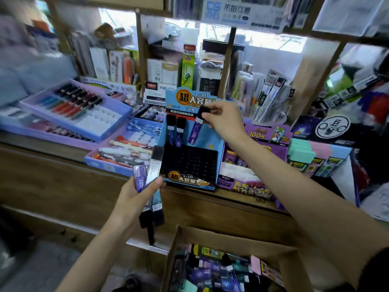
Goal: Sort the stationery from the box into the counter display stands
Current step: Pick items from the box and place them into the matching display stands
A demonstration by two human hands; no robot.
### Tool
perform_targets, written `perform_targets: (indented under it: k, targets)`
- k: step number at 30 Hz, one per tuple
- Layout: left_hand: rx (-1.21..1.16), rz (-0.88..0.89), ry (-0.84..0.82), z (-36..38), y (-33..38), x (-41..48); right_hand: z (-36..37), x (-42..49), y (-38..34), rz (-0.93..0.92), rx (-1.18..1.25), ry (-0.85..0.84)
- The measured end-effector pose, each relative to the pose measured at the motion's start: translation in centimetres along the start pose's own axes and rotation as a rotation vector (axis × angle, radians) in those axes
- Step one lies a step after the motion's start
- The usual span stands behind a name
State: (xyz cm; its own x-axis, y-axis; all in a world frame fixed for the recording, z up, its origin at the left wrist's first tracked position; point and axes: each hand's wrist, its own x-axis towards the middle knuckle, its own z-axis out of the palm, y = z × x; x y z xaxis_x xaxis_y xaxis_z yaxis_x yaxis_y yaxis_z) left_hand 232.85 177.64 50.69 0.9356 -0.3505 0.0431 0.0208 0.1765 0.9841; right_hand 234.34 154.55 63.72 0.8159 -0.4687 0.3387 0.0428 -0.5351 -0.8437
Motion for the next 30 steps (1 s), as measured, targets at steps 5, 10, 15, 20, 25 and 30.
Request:
perform_targets:
  k: [5, 10, 15, 20, 25, 30]
  targets:
    - [-0.008, -0.029, -0.007, -0.8, -0.3, 0.3, 1.9, 0.5, 1.2, -0.065, -0.166, -0.044]
    - [-0.001, -0.018, 0.002, -0.8, -0.1, 0.5, 2.4, 0.8, 1.3, -0.119, -0.259, -0.115]
    - [0.014, -0.005, 0.004, -0.6, 0.4, 0.6, 2.7, 0.9, 1.6, -0.107, -0.275, -0.137]
    - [0.031, -0.004, -0.007, -0.1, 0.5, 0.6, 3.3, 1.3, 2.5, 0.106, -0.166, -0.071]
    - [0.025, 0.005, -0.021, 0.8, 0.7, 0.7, 3.9, 1.0, 2.6, 0.198, -0.152, -0.106]
    - [0.012, 0.006, -0.052, 1.5, 1.4, 0.7, 3.0, -0.5, 1.3, 0.086, -0.417, -0.132]
